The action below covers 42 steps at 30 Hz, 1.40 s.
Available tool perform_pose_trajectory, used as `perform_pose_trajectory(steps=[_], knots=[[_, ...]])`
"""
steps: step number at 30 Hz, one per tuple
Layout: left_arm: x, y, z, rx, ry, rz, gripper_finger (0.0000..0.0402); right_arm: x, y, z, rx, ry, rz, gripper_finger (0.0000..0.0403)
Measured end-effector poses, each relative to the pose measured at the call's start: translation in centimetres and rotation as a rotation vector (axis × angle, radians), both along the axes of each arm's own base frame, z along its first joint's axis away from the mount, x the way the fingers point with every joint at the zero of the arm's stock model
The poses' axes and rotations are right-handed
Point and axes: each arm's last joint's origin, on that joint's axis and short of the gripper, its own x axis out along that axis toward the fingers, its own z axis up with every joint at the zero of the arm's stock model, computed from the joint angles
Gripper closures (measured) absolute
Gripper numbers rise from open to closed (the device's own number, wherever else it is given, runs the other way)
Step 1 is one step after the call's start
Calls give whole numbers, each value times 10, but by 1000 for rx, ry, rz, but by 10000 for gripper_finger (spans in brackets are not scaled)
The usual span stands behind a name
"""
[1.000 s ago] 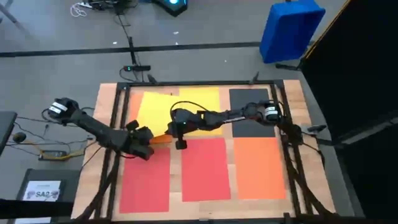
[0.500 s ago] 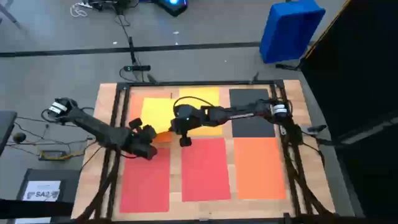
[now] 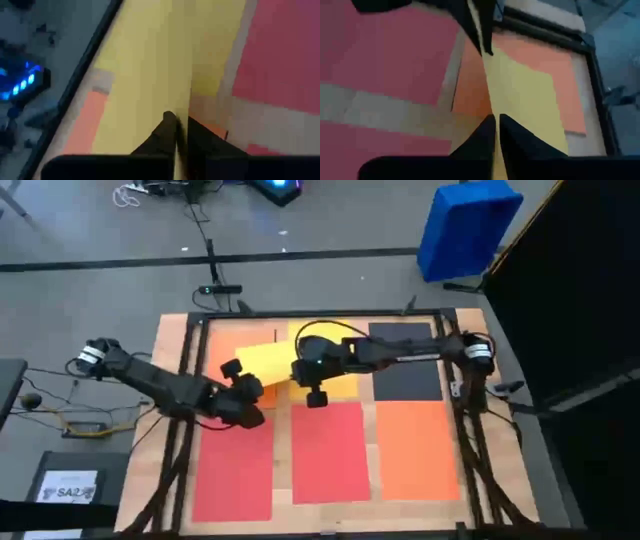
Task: Organize paper
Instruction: Stack the yellow paper on top of the yellow paper
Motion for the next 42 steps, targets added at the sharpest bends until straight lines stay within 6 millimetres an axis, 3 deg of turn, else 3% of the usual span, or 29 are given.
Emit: perform_pose_trajectory(steps=[15, 22, 25, 30, 37, 42], knots=[[35, 18, -5, -18, 12, -138, 401, -32, 9, 7, -30, 194, -150, 403], [37, 19, -8, -31, 38, -160, 401, -56, 3, 13, 52, 65, -175, 403], [36, 19, -8, -32, 45, -162, 401, -68, -5, 0, 166, -76, -155, 403], [35, 19, -12, -56, 60, -162, 401, -82, -17, -37, 354, -233, -79, 403], [22, 18, -53, -182, 88, -147, 401, -77, -19, -69, 400, -191, -107, 402], [13, 15, -73, -371, 109, -151, 402, -68, -16, -91, 416, -129, -106, 384]])
